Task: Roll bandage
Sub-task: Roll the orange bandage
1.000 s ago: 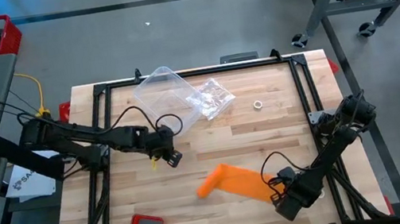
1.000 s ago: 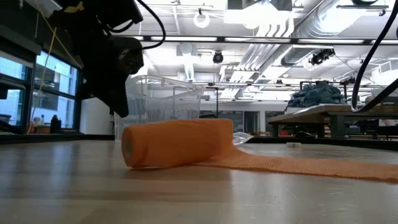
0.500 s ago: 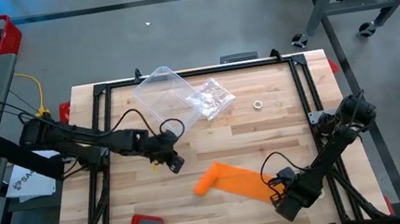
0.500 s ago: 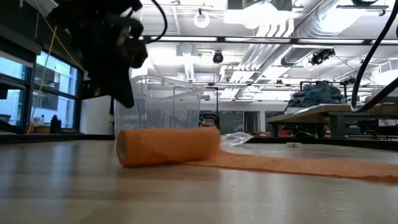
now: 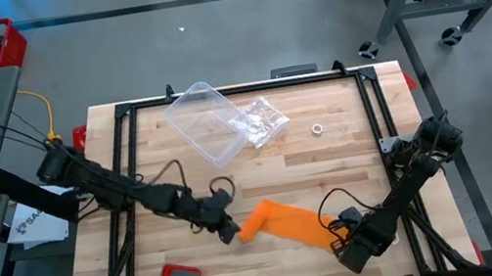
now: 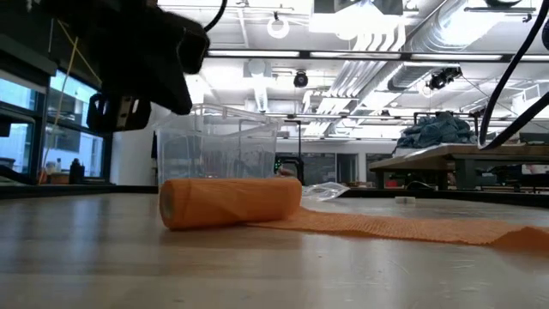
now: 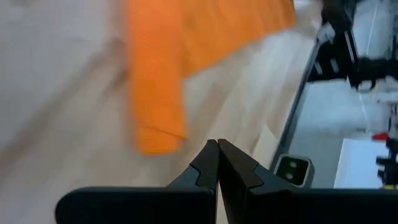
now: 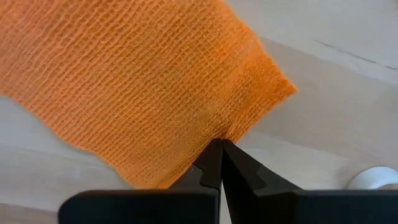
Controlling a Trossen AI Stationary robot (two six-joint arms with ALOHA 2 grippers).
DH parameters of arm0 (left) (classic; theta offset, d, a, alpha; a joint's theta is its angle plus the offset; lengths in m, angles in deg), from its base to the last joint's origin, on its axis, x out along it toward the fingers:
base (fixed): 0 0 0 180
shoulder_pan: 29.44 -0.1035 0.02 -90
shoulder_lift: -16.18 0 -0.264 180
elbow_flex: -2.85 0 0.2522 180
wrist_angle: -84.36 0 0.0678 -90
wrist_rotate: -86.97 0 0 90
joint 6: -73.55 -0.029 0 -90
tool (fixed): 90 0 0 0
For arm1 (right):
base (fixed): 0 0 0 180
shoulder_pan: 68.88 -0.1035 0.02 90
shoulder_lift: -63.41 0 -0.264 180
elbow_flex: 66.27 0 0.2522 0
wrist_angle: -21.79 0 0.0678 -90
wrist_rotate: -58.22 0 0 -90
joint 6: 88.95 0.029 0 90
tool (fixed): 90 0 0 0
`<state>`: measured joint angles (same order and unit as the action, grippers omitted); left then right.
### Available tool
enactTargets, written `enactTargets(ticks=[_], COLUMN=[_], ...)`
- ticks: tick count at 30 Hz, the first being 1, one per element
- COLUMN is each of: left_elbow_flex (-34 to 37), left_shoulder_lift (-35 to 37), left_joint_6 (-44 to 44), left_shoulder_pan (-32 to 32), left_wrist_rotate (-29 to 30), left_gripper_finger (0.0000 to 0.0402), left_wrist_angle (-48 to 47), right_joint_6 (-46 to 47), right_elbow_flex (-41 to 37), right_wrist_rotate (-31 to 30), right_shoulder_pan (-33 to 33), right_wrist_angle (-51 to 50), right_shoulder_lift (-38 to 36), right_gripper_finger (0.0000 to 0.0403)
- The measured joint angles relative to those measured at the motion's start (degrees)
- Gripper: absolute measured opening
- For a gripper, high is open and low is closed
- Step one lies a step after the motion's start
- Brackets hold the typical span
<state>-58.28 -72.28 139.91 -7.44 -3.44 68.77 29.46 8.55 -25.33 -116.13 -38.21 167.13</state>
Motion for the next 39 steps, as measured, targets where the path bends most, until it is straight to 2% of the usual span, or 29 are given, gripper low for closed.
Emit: enactTargets(ticks=[4, 10, 16, 24, 28, 34, 36, 39], left_elbow_flex=[-8.39, -23.34, -29.55, -29.55, -29.66, -29.34, -29.57, -29.48], left_shoulder_lift=[-7.32, -18.17, -23.06, -23.26, -22.32, -16.28, -12.10, -7.36], left_joint_6=[-3.18, -11.60, -15.96, -21.18, -24.60, -27.65, -27.62, -27.46], left_shoulder_pan=[1.44, 1.11, -0.33, -3.74, -6.08, -10.63, -11.70, -12.55], left_wrist_rotate=[-0.79, -0.83, 0.50, 2.94, 6.10, 20.78, 24.63, 26.77], left_gripper_finger=[0.0000, 0.0000, 0.0000, 0.0000, 0.0000, 0.0000, 0.0000, 0.0000], left_wrist_angle=[-2.01, -17.19, -24.76, -31.83, -37.40, -52.09, -53.64, -52.08], right_joint_6=[-0.20, -0.20, -0.20, 0.02, 0.04, 0.04, 0.05, -0.13], right_elbow_flex=[0.00, 0.00, 0.00, 0.00, 0.00, 0.00, 0.00, 0.00], right_wrist_rotate=[0.00, 0.02, -0.51, -1.75, -1.92, -1.99, -2.34, -3.03], right_shoulder_pan=[0.00, 0.00, 0.00, -0.02, -0.02, -0.02, -0.02, -0.02], right_wrist_angle=[0.24, 0.54, 1.30, 1.64, 1.64, 1.62, 1.60, 1.62], right_shoulder_lift=[0.00, 0.00, 0.00, -0.02, -0.02, -0.02, -0.02, -0.02], right_gripper_finger=[0.0000, 0.0000, 0.0000, 0.0000, 0.0000, 0.0000, 0.0000, 0.0000])
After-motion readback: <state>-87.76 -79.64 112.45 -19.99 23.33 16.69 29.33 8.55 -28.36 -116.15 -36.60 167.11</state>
